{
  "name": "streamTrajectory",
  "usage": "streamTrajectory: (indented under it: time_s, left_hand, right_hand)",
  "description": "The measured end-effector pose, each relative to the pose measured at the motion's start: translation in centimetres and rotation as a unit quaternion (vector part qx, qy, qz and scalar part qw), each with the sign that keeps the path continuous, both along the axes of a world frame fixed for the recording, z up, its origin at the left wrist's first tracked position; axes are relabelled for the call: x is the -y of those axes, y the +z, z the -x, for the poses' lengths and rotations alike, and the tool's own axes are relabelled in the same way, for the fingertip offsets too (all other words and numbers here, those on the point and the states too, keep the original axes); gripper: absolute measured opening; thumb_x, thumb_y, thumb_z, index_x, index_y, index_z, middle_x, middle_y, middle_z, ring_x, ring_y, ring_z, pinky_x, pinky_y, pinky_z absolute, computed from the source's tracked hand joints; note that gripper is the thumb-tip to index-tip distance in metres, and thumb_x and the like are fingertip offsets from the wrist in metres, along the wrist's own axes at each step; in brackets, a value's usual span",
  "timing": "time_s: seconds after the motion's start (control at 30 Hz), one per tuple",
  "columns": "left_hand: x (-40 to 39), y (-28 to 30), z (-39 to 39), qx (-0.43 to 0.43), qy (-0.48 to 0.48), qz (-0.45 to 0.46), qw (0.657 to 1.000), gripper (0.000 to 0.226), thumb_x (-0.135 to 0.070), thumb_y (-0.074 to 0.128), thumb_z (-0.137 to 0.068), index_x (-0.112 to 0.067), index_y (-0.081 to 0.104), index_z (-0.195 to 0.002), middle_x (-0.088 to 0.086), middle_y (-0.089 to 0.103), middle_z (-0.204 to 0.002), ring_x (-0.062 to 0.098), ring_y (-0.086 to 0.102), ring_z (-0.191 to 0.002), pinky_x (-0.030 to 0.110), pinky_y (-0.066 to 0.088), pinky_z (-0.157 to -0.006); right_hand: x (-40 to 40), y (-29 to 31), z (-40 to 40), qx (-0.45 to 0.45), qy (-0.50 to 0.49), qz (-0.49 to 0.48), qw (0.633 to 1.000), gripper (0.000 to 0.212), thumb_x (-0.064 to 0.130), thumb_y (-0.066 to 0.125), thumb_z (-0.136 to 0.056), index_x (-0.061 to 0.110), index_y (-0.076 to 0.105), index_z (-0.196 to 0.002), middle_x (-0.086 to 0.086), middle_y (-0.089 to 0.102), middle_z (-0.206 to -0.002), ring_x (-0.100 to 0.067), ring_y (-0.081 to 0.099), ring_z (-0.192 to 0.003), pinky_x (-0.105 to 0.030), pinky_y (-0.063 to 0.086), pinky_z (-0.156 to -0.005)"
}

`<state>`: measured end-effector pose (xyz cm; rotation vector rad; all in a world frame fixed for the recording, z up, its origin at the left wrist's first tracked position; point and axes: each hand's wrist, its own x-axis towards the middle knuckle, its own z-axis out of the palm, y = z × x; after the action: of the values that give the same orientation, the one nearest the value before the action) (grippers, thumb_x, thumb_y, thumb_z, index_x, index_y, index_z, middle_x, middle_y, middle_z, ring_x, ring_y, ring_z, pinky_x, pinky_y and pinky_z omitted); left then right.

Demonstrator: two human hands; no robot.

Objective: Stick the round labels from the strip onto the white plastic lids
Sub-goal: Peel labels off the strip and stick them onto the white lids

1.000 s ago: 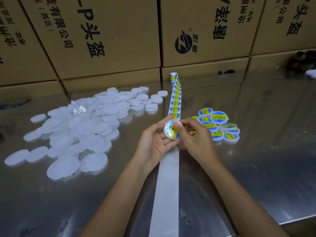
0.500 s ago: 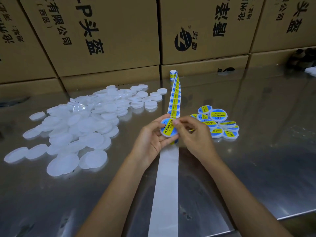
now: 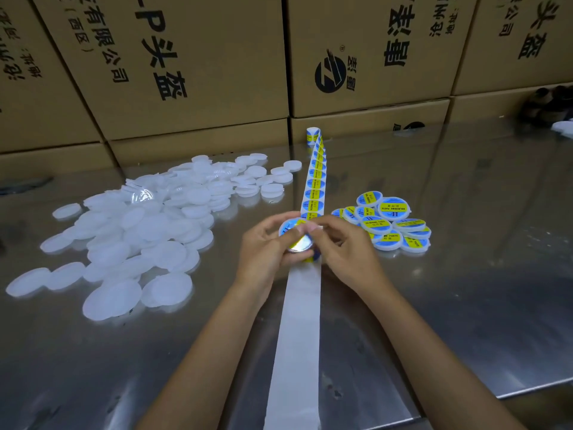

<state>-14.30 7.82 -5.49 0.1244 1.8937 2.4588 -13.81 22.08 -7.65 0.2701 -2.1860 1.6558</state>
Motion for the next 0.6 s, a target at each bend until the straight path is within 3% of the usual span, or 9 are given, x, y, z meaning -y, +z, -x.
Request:
streamTrajectory:
  time_s: [0.07, 0.13, 0.3, 0.4, 0.5, 0.6]
  left_hand:
    - [0.2, -0.2, 0.1, 0.014, 0.044, -0.004, 0.999, 0.011, -0.015, 0.076, -0.087, -0.013, 0.076, -0.098, 0.013, 0.076, -0.097, 0.023, 0.075, -0.078, 0.028, 0.059, -0.058]
    - [0.2, -0.4, 0.2, 0.026, 0.056, -0.014, 0.998, 0.014, -0.022, 0.071, -0.092, -0.011, 0.076, -0.098, 0.013, 0.076, -0.095, 0.022, 0.074, -0.076, 0.029, 0.059, -0.056]
    - [-0.3, -0.3, 0.2, -0.017, -0.046, -0.036, 0.998, 0.025, -0.009, 0.045, -0.105, -0.013, 0.069, -0.112, 0.009, 0.077, -0.106, 0.022, 0.075, -0.096, 0.028, 0.06, -0.069]
    - [-0.8, -0.4, 0.3, -0.025, -0.104, -0.045, 0.993, 0.034, 0.003, 0.042, -0.103, -0.015, 0.064, -0.122, 0.009, 0.073, -0.119, 0.023, 0.071, -0.107, 0.026, 0.059, -0.079]
    - [-1.1, -0.6, 0.3, -0.027, -0.15, -0.043, 0.987, 0.05, 0.01, 0.052, -0.096, -0.025, 0.057, -0.132, 0.009, 0.068, -0.129, 0.023, 0.067, -0.116, 0.025, 0.057, -0.086]
    - [-1.4, -0.9, 0.6, -0.02, -0.128, -0.031, 0.991, 0.064, 0.011, 0.061, -0.09, -0.031, 0.051, -0.137, 0.006, 0.07, -0.127, 0.027, 0.069, -0.113, 0.031, 0.058, -0.087]
  right_hand:
    - [0.5, -0.2, -0.3, 0.028, 0.031, -0.019, 0.999, 0.014, 0.04, 0.073, -0.085, 0.032, 0.067, -0.095, 0.0, 0.061, -0.057, -0.011, 0.054, -0.056, -0.03, 0.045, -0.061]
    - [0.7, -0.2, -0.3, 0.043, 0.045, -0.01, 0.998, 0.017, 0.032, 0.077, -0.083, 0.032, 0.064, -0.094, 0.001, 0.051, -0.049, -0.011, 0.045, -0.05, -0.027, 0.041, -0.056]
    - [0.3, 0.3, 0.0, 0.07, 0.012, 0.076, 0.995, 0.013, 0.014, 0.068, -0.091, 0.023, 0.065, -0.1, 0.006, 0.056, -0.048, -0.01, 0.05, -0.045, -0.027, 0.044, -0.055]
    - [-0.2, 0.4, 0.2, 0.057, -0.03, 0.092, 0.994, 0.014, 0.011, 0.063, -0.094, 0.024, 0.068, -0.098, -0.009, 0.055, -0.052, -0.016, 0.049, -0.048, -0.028, 0.044, -0.054]
    - [-0.6, 0.4, 0.4, 0.055, -0.062, 0.108, 0.991, 0.013, 0.012, 0.062, -0.094, 0.021, 0.068, -0.101, -0.03, 0.061, -0.069, -0.025, 0.052, -0.058, -0.035, 0.048, -0.06]
    - [-1.7, 0.2, 1.0, 0.056, -0.139, 0.165, 0.975, 0.011, 0.012, 0.061, -0.094, 0.021, 0.064, -0.099, -0.01, 0.067, -0.063, -0.018, 0.06, -0.06, -0.031, 0.051, -0.07]
